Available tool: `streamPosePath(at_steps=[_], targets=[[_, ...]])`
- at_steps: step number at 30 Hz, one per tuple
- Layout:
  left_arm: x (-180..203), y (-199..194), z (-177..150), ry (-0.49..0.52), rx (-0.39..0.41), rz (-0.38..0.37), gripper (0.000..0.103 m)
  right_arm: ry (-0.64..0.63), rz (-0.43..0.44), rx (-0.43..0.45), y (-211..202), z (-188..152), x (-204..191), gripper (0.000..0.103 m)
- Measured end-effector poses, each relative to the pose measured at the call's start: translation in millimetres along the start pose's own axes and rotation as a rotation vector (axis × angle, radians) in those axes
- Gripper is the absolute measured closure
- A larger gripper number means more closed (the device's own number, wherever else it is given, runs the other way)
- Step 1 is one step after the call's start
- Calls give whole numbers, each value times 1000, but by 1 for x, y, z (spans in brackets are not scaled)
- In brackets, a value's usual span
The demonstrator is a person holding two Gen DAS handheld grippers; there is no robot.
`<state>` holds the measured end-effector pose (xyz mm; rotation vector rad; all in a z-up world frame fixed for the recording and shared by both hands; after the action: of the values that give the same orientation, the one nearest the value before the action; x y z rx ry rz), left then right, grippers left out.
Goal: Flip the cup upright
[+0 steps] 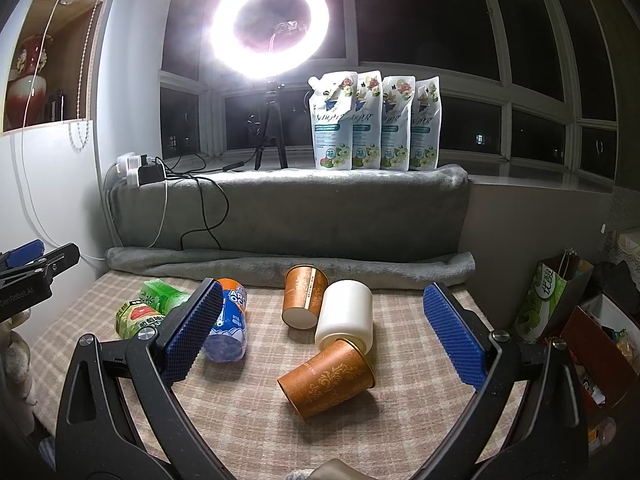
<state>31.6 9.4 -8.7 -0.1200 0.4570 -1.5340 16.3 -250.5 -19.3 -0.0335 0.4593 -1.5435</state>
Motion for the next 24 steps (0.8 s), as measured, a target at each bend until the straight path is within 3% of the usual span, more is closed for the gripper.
streamPosePath(at_steps=[24], targets=[[2, 0, -1, 2, -1, -2, 17, -1, 0, 1, 1, -1, -2, 1]])
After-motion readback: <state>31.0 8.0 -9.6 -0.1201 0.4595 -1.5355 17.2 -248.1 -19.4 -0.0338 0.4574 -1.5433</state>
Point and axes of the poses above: each gripper's, at about its wrist camera, not at the fingertips, and y roughly the way its jaws point, x to its right, z to its top, the point moved 4 cm from there along y, roughly the way its jaws point, and after that the axes turned 14 degrees about y, right-handed, at the moved point
